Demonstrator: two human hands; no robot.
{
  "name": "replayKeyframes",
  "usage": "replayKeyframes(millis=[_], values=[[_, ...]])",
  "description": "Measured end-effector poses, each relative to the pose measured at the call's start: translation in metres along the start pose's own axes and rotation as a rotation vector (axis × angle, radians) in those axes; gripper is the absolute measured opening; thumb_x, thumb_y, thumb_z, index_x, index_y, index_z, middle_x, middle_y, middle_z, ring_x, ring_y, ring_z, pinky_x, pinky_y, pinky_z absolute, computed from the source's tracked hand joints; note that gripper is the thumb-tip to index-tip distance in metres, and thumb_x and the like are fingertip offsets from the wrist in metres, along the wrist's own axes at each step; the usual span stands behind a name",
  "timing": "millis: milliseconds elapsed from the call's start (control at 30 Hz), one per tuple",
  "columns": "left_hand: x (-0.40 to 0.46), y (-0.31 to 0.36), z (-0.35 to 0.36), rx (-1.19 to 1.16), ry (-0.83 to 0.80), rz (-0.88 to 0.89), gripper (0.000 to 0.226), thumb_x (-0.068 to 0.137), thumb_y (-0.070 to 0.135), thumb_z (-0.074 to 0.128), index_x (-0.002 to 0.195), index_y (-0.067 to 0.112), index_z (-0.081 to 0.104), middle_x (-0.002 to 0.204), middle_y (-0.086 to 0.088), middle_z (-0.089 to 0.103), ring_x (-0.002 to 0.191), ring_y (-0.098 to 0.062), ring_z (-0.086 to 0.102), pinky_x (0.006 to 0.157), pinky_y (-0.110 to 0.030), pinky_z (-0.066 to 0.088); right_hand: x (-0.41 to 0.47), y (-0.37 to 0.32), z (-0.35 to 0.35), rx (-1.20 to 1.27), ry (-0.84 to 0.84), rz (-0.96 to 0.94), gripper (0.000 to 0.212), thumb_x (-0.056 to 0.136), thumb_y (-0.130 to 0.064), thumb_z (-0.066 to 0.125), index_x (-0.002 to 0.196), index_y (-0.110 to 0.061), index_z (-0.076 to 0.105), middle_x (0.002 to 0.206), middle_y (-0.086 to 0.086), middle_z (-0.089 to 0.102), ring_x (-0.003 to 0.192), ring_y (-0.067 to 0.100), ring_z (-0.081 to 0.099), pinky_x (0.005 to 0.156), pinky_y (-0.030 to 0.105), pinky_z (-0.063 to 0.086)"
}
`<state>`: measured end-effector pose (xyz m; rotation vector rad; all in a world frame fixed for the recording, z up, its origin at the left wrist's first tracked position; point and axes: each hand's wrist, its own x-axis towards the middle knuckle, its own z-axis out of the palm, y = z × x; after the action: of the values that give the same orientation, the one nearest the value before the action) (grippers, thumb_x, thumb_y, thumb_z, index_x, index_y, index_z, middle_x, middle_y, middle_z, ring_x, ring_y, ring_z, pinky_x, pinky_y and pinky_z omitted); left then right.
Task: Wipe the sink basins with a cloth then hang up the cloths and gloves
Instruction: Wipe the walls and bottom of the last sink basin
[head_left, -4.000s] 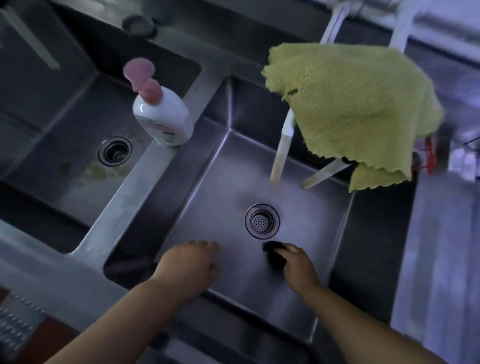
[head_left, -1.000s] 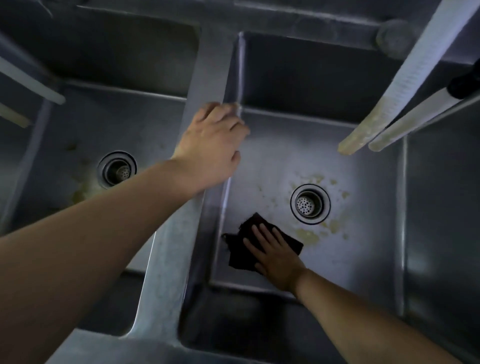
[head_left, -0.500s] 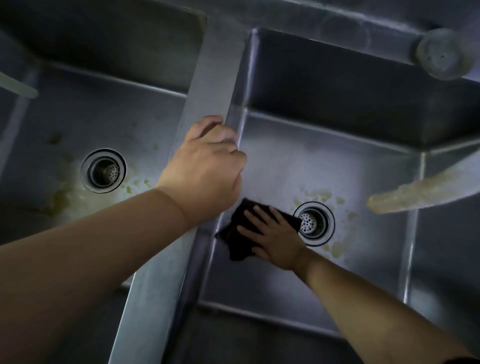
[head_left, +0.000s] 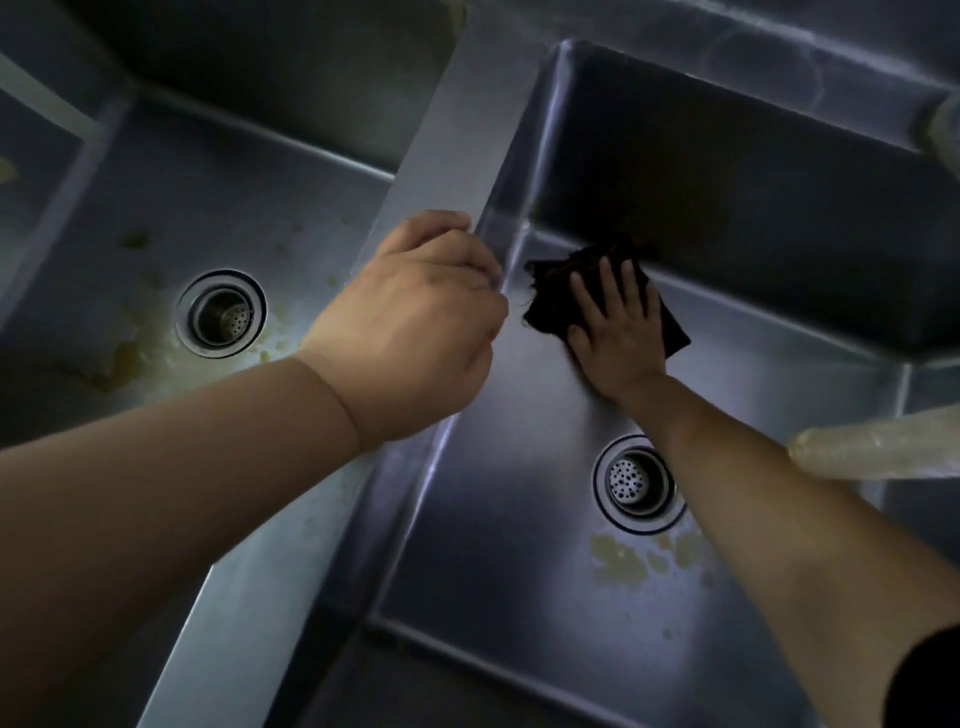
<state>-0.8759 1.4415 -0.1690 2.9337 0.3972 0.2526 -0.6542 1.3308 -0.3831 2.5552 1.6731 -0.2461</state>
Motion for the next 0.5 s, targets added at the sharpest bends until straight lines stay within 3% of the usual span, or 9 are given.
replayKeyframes(millis=[100,200,367,500], values=[[0.0,0.001,-0.002,0.004,-0.011,-0.002,0.015,0.075,0.011,0.054,0.069,0.013,0.068,0.073,0.0,0.067,0.103,-0.021,0.061,0.111,-0.035,0.026,-0.031,-0.028,0.004,0.073,-0.012,-0.018,0.064,0.089,-0.044,0.033,0.149,-0.025,0.022,0.156,0.016,0.015,0.144,0.036,0.007,0.115,0.05,0.001],[0.001,0.002,-0.003,0.016,-0.037,0.001,0.014,0.073,0.012,0.053,0.068,0.014,0.066,0.075,0.001,0.068,0.104,-0.02,0.061,0.112,-0.034,0.025,-0.089,-0.07,0.013,0.087,-0.015,-0.167,0.066,0.083,-0.045,0.042,0.145,-0.024,0.036,0.151,0.02,0.029,0.14,0.042,0.023,0.111,0.058,0.018],[0.0,0.002,-0.004,0.017,-0.025,-0.01,0.017,0.075,0.01,0.053,0.068,0.013,0.068,0.073,0.001,0.067,0.1,-0.021,0.061,0.111,-0.032,0.025,-0.197,-0.121,0.027,0.068,-0.093,-0.524,0.074,0.074,-0.05,0.059,0.142,-0.028,0.04,0.149,0.013,0.036,0.137,0.037,0.031,0.111,0.056,0.017],[-0.001,0.002,-0.002,0.014,-0.03,-0.015,0.018,0.076,0.009,0.053,0.068,0.014,0.068,0.074,0.001,0.067,0.1,-0.02,0.062,0.111,-0.032,0.025,-0.243,-0.15,0.027,0.163,-0.183,-0.75,0.051,0.079,-0.05,0.049,0.127,-0.035,0.055,0.148,0.0,0.041,0.14,0.026,0.03,0.112,0.058,0.021]])
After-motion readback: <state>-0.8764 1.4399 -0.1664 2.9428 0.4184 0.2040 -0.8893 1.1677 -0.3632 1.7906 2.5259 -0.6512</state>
